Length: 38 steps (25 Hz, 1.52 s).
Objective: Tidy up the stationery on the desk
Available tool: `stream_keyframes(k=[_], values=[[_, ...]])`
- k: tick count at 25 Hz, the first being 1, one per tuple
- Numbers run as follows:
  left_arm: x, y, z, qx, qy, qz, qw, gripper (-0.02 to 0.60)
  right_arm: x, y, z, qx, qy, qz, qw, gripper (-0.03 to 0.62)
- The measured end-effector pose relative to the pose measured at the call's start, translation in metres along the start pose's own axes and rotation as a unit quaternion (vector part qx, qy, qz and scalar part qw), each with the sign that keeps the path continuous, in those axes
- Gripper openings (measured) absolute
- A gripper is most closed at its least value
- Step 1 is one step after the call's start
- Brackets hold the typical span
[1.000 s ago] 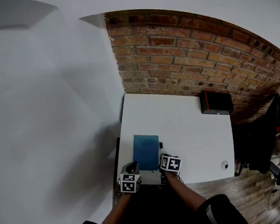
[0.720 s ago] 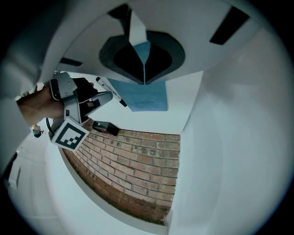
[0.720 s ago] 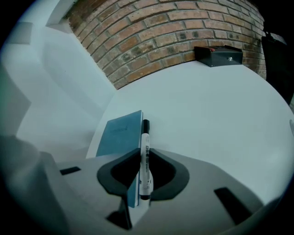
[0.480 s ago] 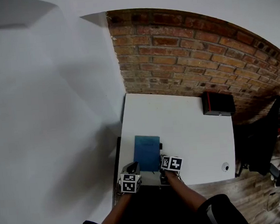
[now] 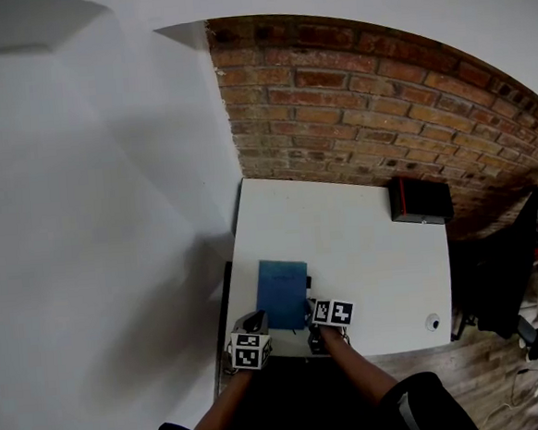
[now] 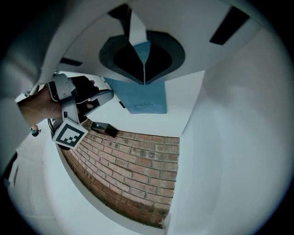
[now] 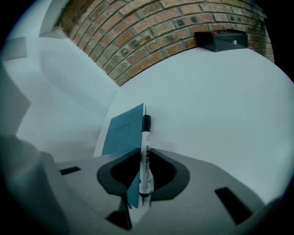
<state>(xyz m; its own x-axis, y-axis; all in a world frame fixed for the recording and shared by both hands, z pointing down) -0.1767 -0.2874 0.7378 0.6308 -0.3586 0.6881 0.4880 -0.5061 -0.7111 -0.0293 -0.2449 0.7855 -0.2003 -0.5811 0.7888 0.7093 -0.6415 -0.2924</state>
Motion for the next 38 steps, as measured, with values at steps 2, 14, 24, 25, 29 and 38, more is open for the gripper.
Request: stream_keyframes(k=[2,14,24,25,29,38], values=[[0.001,0.000,0.000,0.002,0.000,0.000,1.0000,0.023,0.001,0.000,0.000,-0.002,0.004,-0.004,1.000,0.074],[0.002,0.003,0.005,0.006,-0.006,-0.004,1.0000,0.023,-0.006,0.010,0.001,-0.010,0.024,0.022,0.999,0.083],[0.005,0.019,0.019,0.026,-0.031,0.008,0.9992,0.023,-0.046,0.022,0.015,-0.042,-0.010,0.087,0.995,0.080],[0.008,0.023,0.020,0.034,-0.034,0.013,0.9988,0.023,-0.050,0.023,0.017,-0.047,-0.015,0.093,0.994,0.075],[0.005,0.039,0.034,0.058,-0.043,0.033,0.9968,0.023,-0.076,0.018,0.029,-0.054,-0.034,0.121,0.991,0.036],[-0.032,0.077,0.081,0.068,-0.037,0.117,0.9901,0.021,-0.152,0.013,0.024,-0.147,-0.022,0.198,0.969,0.021]])
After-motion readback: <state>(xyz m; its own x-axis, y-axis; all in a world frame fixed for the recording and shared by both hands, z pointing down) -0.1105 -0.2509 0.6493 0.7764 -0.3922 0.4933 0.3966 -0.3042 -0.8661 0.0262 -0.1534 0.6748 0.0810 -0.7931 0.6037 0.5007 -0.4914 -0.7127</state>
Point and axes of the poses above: the fingertips, and each gripper's own axes: x forward along the fingers, z to its right, y out of its top, the point moved 1 cm from there along -x, backward along the fingers, and after that the axes turned 4 degrees about x, right-handed, at the moved point
